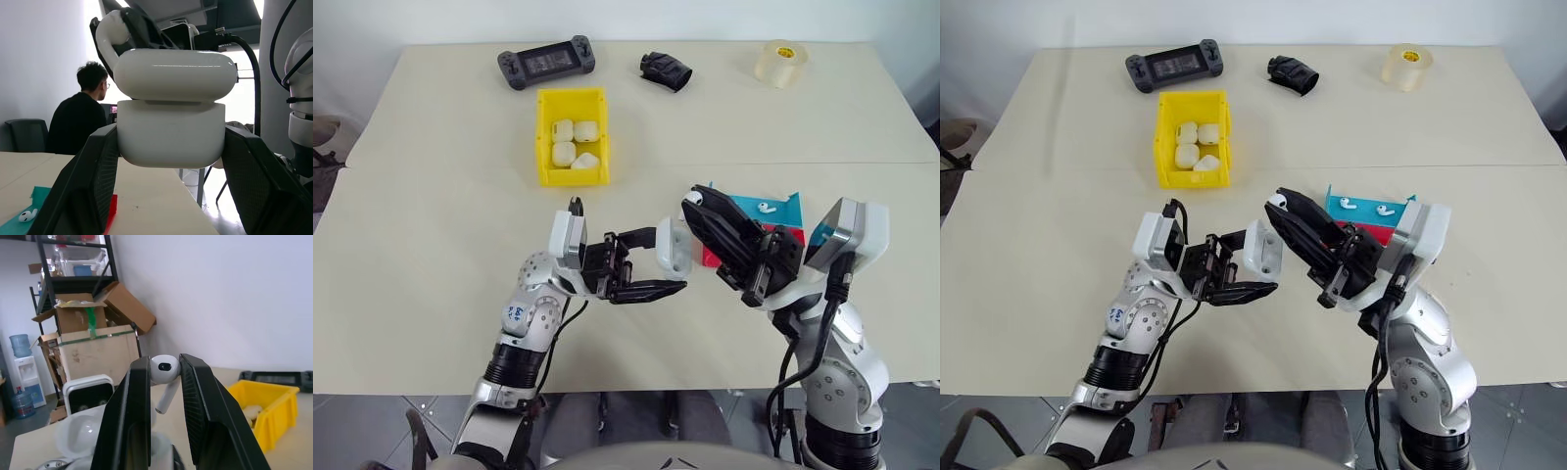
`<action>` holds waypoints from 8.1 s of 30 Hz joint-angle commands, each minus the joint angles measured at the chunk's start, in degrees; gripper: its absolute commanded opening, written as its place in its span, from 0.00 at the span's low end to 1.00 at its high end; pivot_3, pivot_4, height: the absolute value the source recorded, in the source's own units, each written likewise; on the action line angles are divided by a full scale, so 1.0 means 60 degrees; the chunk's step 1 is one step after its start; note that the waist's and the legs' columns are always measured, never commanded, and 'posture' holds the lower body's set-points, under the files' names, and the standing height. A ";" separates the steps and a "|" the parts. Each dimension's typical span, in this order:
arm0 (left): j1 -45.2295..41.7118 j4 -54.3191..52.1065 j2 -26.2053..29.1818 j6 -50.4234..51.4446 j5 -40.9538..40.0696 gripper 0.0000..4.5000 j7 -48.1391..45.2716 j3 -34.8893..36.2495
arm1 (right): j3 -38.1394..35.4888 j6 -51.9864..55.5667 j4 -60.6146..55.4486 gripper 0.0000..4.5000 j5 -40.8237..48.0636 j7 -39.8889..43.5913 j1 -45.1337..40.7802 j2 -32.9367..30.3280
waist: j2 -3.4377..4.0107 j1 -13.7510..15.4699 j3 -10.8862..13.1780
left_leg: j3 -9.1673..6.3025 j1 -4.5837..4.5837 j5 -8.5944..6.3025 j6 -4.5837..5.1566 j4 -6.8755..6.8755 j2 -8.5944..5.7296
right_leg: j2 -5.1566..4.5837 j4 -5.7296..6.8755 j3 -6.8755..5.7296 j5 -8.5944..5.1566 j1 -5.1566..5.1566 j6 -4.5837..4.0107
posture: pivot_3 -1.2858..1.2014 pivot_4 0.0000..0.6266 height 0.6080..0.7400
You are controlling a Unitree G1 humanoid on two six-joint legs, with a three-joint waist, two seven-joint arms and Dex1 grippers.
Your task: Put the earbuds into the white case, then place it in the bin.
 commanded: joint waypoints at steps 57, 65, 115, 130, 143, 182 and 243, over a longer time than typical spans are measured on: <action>-0.0332 -0.0091 -0.0322 0.0253 -0.0071 0.62 0.0033 0.0470 | 0.1324 -0.2025 0.1635 0.11 -0.1181 0.1283 0.0005 -0.1196 | -0.0001 0.0015 0.0000 | 0.0011 -0.0004 0.0000 0.0001 0.0001 -0.0005 | -0.0005 0.0012 0.0013 0.0000 -0.0015 0.0000 | 0.52 0.24 1.00; -0.0534 0.0116 -0.0552 0.0095 -0.0083 0.62 0.0427 0.0835 | 0.0940 -0.1948 0.1694 0.11 -0.0849 0.1769 0.0336 -0.1811 | -0.0001 0.0012 0.0000 | 0.0014 -0.0004 0.0000 0.0001 0.0001 -0.0004 | -0.0005 0.0012 0.0013 0.0000 -0.0015 0.0000 | 0.52 0.24 1.00; 0.1207 -0.0839 0.0385 -0.0544 0.0029 0.62 0.0102 0.0966 | -0.2404 -0.0971 0.3392 0.49 -0.0724 0.3831 0.1136 -0.5717 | -0.0003 0.0038 0.0001 | 0.0015 0.0003 -0.0006 0.0014 0.0006 0.0030 | -0.0012 -0.0019 0.0001 0.0000 0.0018 0.0000 | 0.52 0.24 1.00; 0.1609 -0.0801 0.0072 -0.0926 0.0043 0.62 -0.0333 0.0294 | 0.0633 0.1130 0.5495 0.99 -0.3710 0.5250 -0.2217 -0.8596 | 0.0001 0.0041 0.0000 | 0.0008 0.0001 -0.0005 0.0014 0.0015 0.0043 | -0.0013 -0.0062 -0.0013 0.0000 0.0041 0.0000 | 0.52 0.24 1.00; 0.1678 -0.0414 -0.0191 -0.0987 -0.0155 0.62 -0.1291 0.0060 | 0.2538 0.1960 0.7385 0.99 -0.5719 0.5646 -0.4974 -0.7966 | 0.0002 0.0025 -0.0001 | 0.0010 -0.0006 -0.0005 0.0013 0.0014 0.0045 | -0.0011 -0.0075 -0.0019 0.0001 0.0039 0.0001 | 0.52 0.24 1.00; 0.1394 -0.0653 -0.0284 -0.0950 -0.0186 0.62 -0.0956 -0.0053 | 0.3030 -0.3869 0.9530 0.47 -0.8069 0.7141 -0.5733 -0.7806 | 0.0003 0.0001 -0.0001 | 0.0047 -0.0006 -0.0004 0.0012 0.0014 0.0044 | -0.0010 -0.0076 -0.0021 0.0001 0.0039 0.0002 | 0.52 0.24 1.00; 0.0851 -0.0835 -0.0094 0.0012 -0.0835 0.62 -0.0330 0.0291 | -0.1889 0.2195 0.3581 0.12 -0.0301 0.4005 -0.3070 -0.4867 | 0.0003 0.0036 0.0000 | -0.0014 -0.0007 -0.0004 0.0011 0.0023 0.0047 | -0.0014 -0.0060 -0.0038 0.0003 0.0048 0.0001 | 0.52 0.24 1.00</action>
